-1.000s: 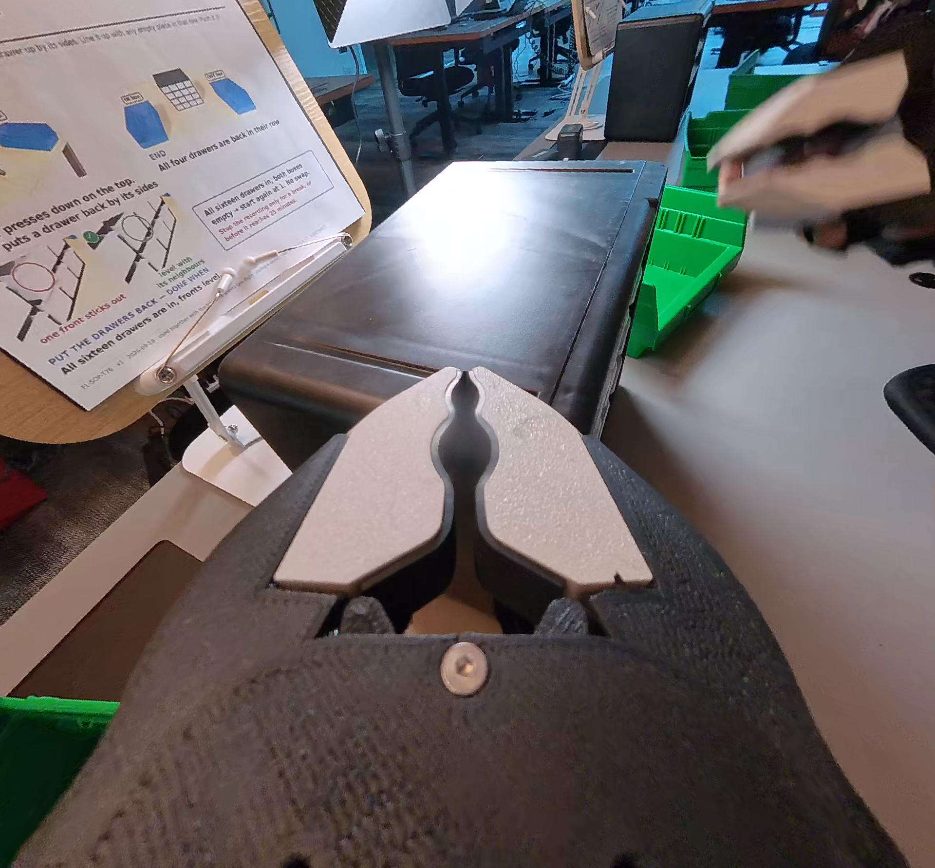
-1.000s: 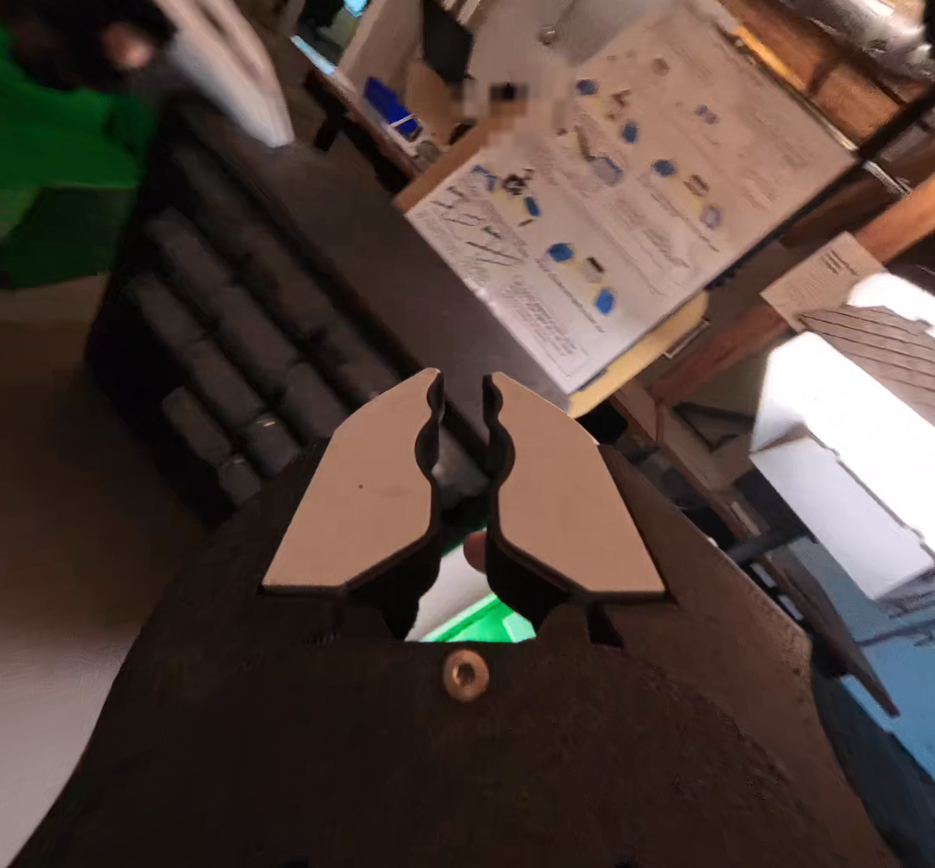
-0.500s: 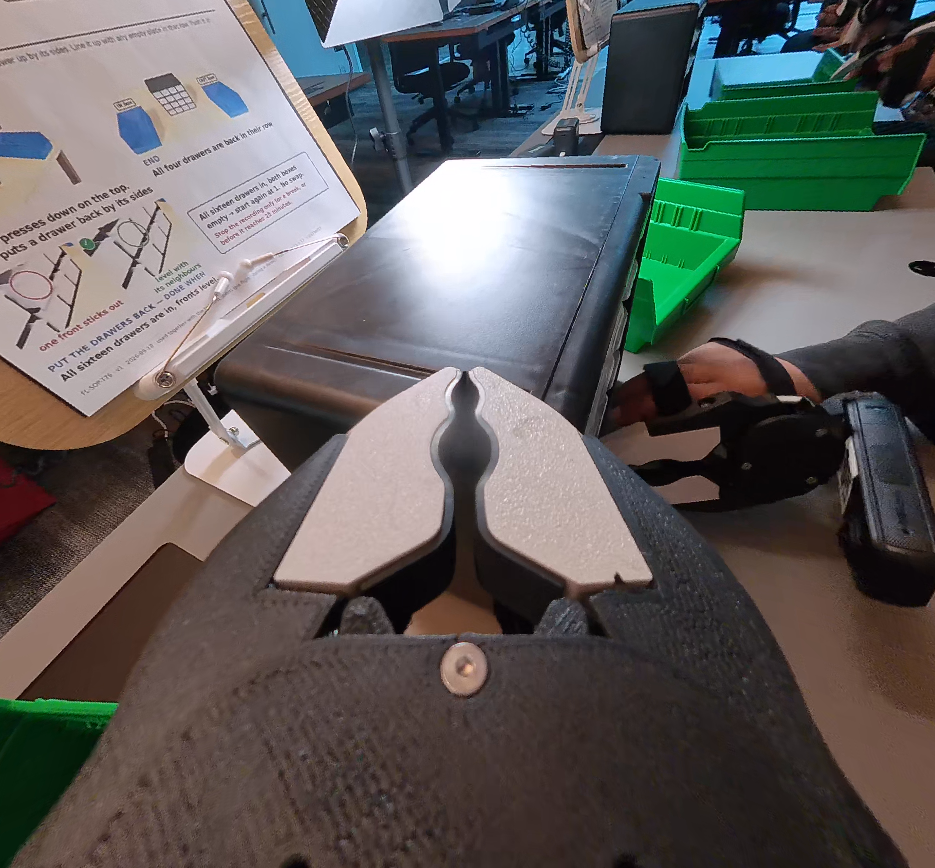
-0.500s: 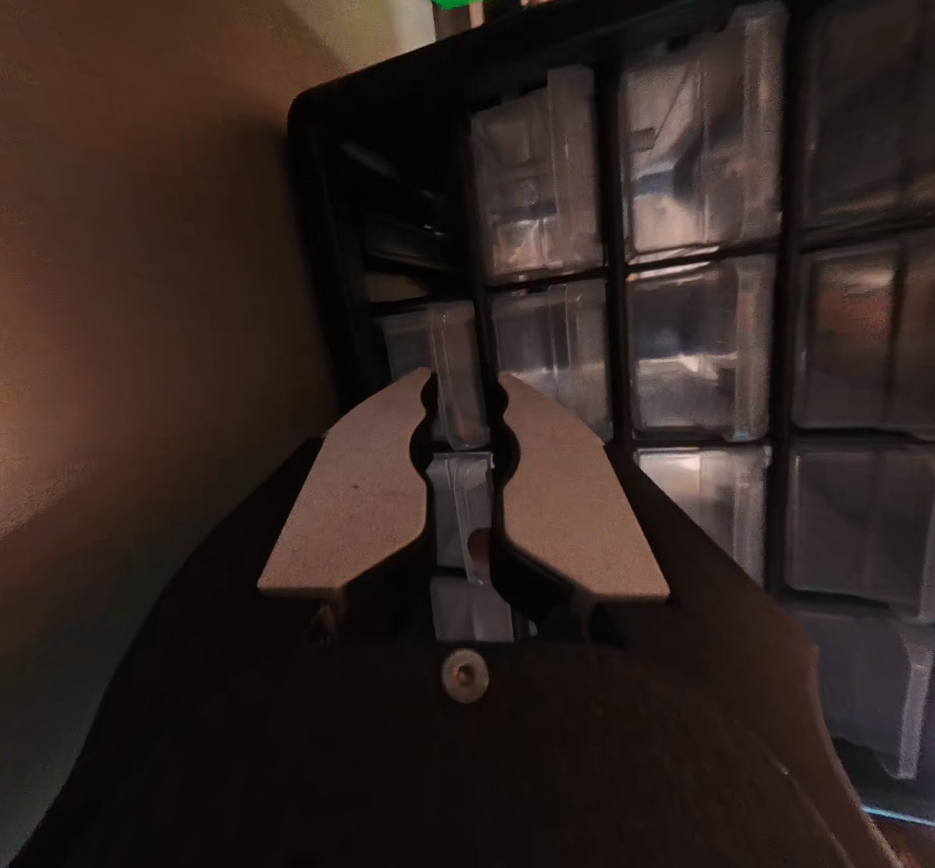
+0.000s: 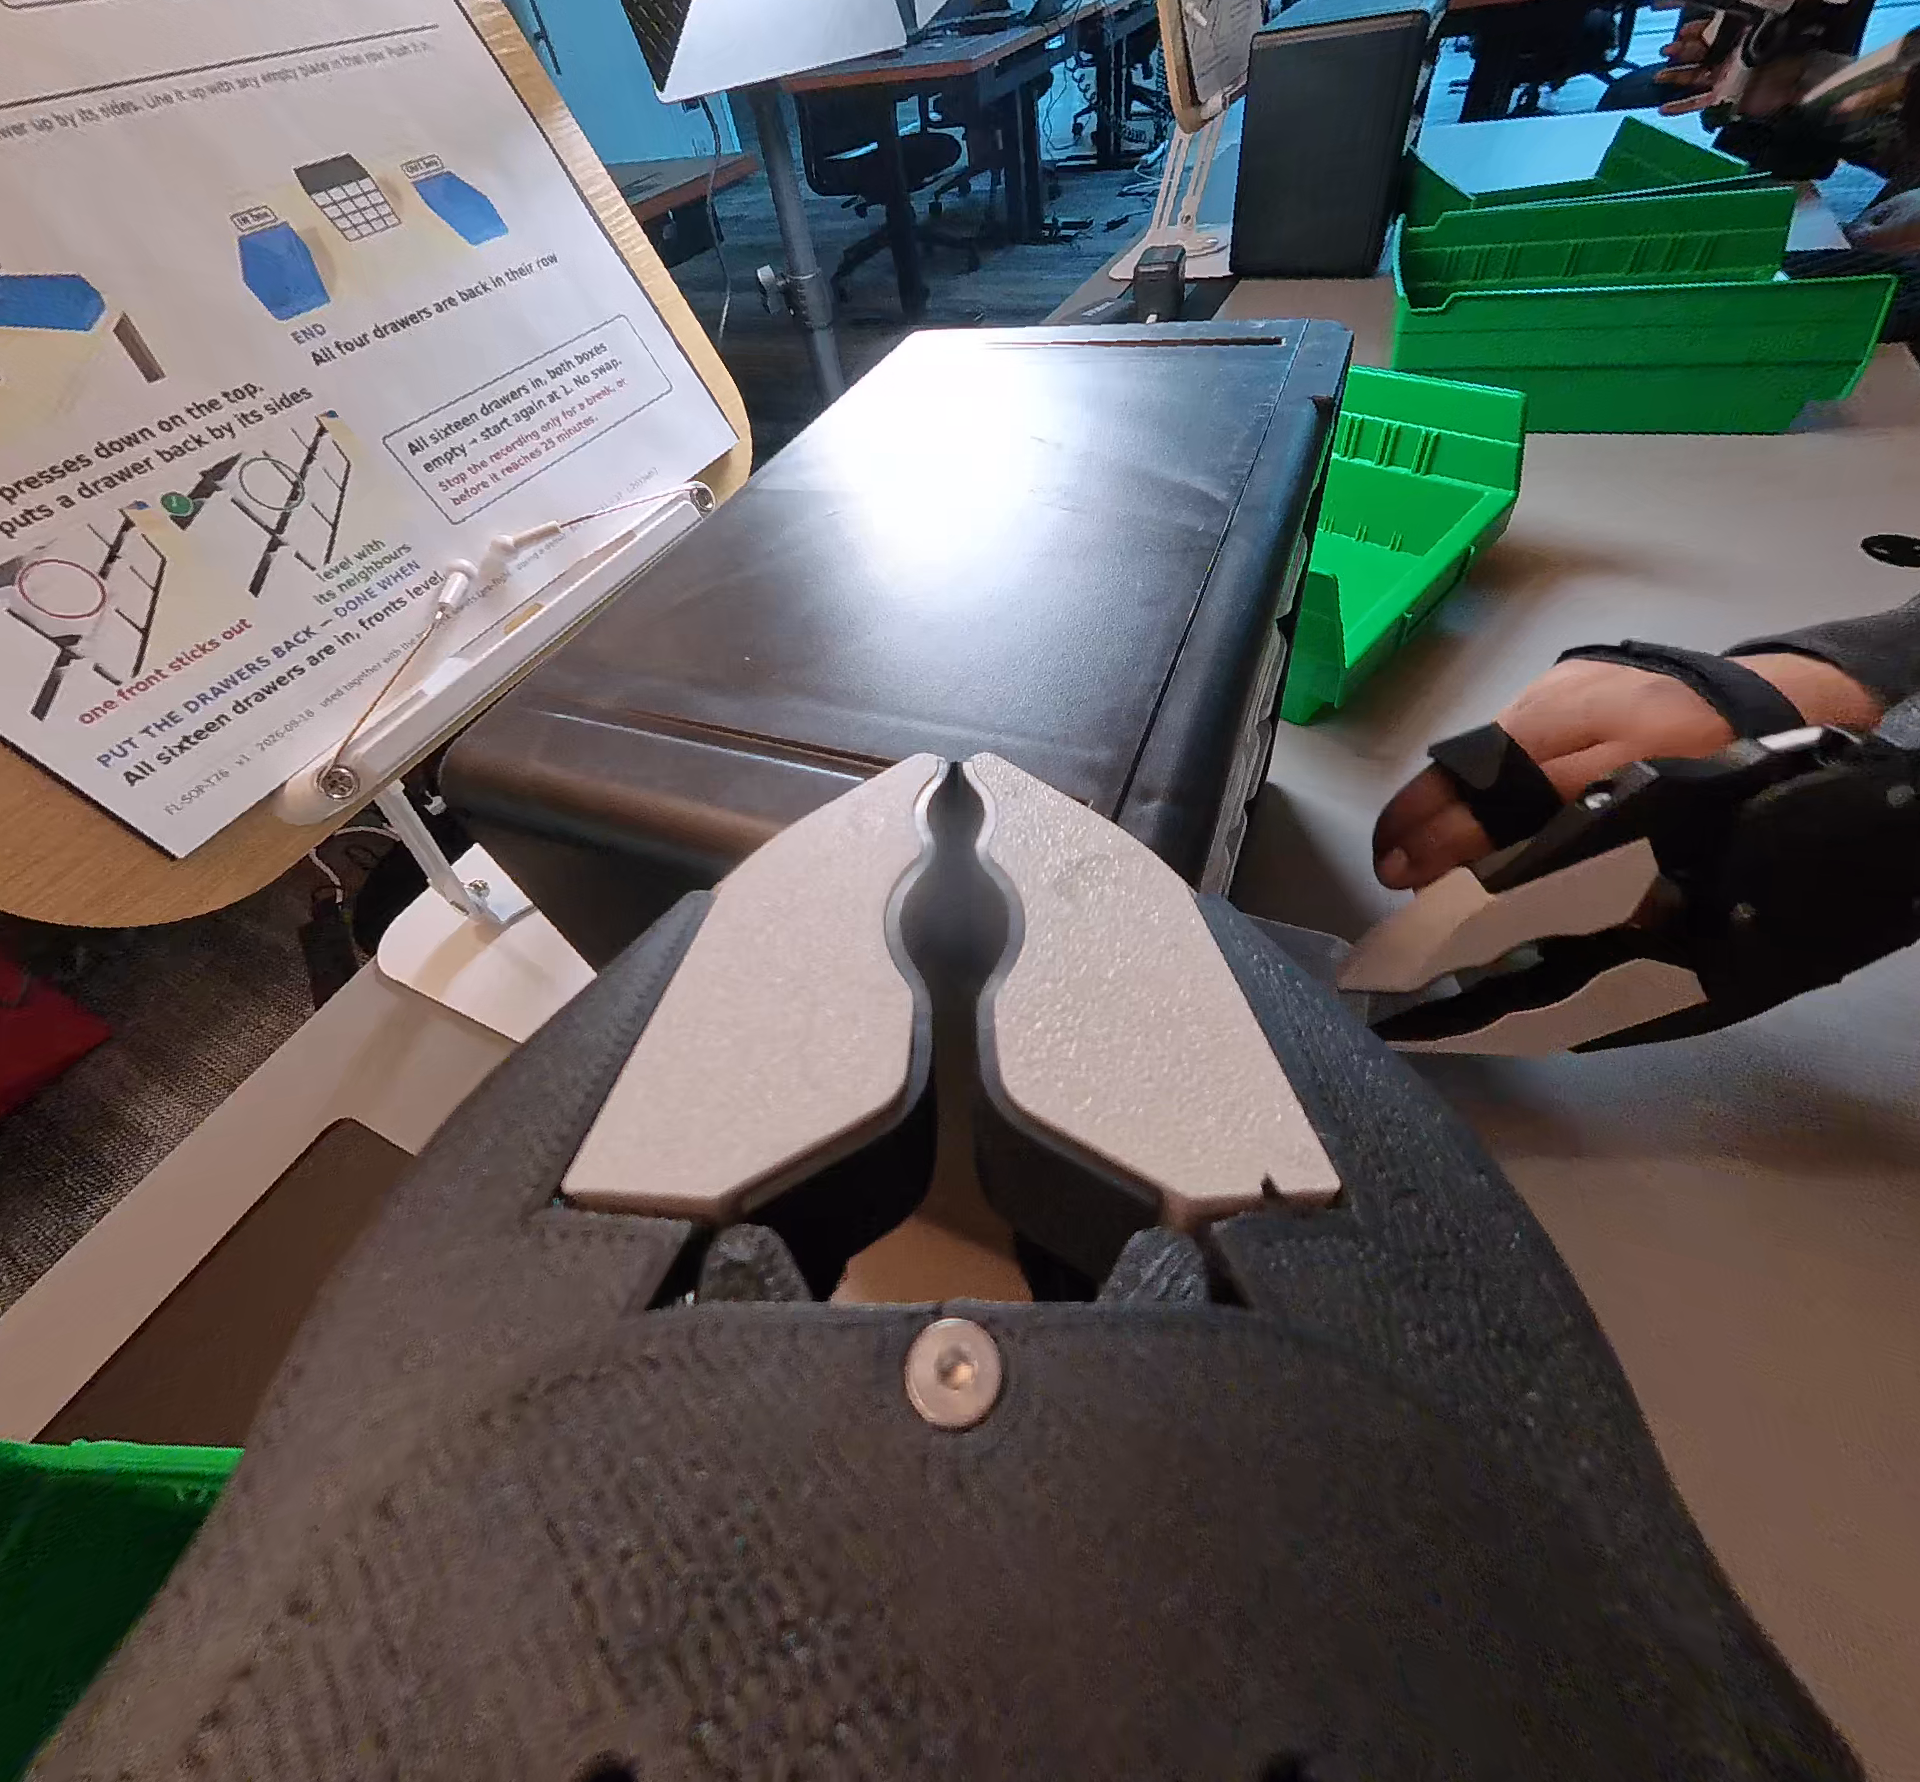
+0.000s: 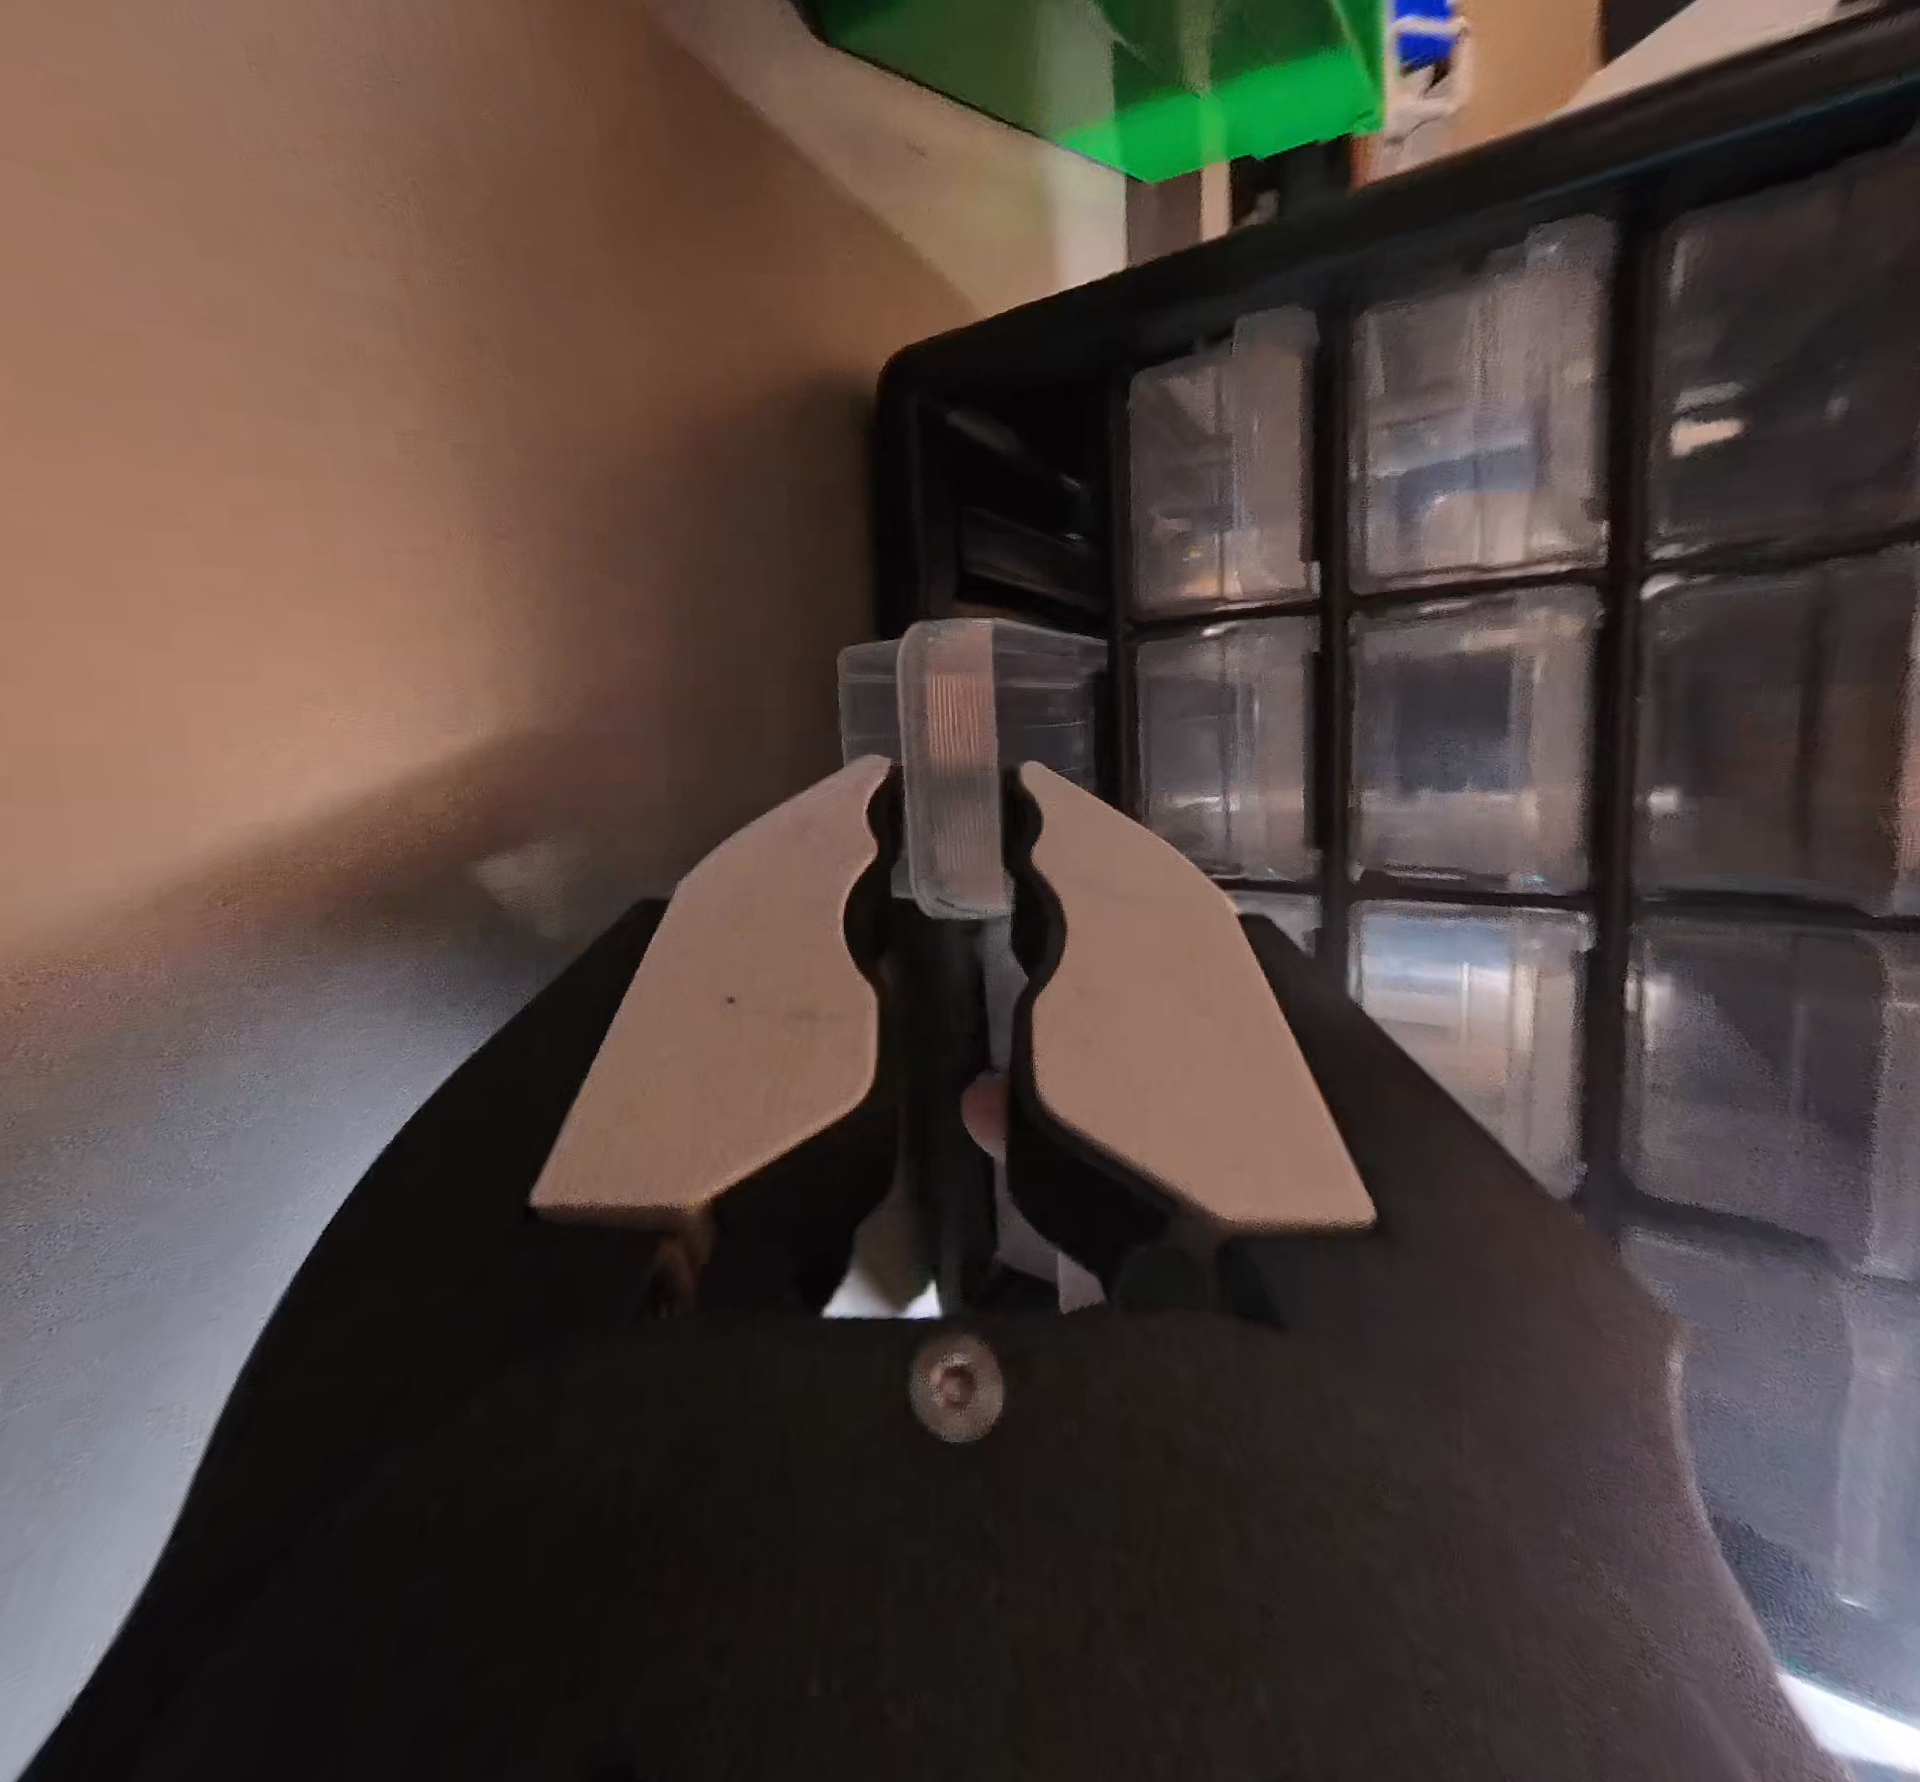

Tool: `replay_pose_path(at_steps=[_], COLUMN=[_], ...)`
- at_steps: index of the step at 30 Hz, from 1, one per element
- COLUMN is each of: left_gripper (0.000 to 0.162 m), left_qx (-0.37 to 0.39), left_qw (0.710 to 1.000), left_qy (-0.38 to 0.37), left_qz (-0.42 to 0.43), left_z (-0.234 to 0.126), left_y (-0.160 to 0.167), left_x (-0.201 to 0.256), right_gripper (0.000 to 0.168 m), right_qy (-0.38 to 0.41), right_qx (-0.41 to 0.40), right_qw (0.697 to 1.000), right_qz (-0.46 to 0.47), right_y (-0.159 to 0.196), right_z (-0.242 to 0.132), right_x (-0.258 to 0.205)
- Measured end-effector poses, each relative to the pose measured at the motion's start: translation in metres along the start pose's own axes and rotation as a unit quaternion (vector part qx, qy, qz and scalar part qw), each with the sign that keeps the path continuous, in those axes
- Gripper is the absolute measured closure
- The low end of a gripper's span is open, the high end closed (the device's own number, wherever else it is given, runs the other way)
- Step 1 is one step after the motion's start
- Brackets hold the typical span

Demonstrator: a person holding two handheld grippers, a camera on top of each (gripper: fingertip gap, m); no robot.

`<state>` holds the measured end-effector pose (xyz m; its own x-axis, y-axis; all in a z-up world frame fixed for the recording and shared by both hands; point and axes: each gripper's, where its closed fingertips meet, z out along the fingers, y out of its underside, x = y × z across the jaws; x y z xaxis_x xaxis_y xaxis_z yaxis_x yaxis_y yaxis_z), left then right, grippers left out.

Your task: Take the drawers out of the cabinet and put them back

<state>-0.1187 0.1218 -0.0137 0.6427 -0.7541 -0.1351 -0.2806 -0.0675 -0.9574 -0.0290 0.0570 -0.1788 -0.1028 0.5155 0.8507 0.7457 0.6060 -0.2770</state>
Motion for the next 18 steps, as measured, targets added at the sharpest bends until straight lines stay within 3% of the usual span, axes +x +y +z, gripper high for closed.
replay_pose_path(at_steps=[1,4,7,9,18], left_gripper=[0.162,0.162,0.162,0.162,0.162], left_qx=[0.0,0.0,0.0,0.0,0.0], left_qw=[1.0,1.0,1.0,1.0,1.0], left_qy=[0.0,-0.001,-0.001,0.001,0.003], left_qz=[0.0,0.001,0.002,0.003,0.005], left_z=[0.0,0.0,0.0,0.0,0.0], left_y=[0.0,0.0,0.0,0.0,0.0], left_x=[0.0,0.0,0.0,0.001,0.001], right_gripper=[0.142,0.134,0.149,0.149,0.151], right_qy=[-0.015,-0.06,-0.097,-0.114,-0.308], right_qx=[-0.007,-0.019,-0.02,-0.013,0.043], right_qw=[1.0,0.997,0.994,0.992,0.94], right_qz=[0.016,0.046,0.053,0.055,0.139], right_y=[0.002,0.008,0.011,0.009,-0.017], right_z=[0.0,0.006,0.011,0.008,-0.05], right_x=[0.001,0.0,-0.006,-0.007,-0.03])
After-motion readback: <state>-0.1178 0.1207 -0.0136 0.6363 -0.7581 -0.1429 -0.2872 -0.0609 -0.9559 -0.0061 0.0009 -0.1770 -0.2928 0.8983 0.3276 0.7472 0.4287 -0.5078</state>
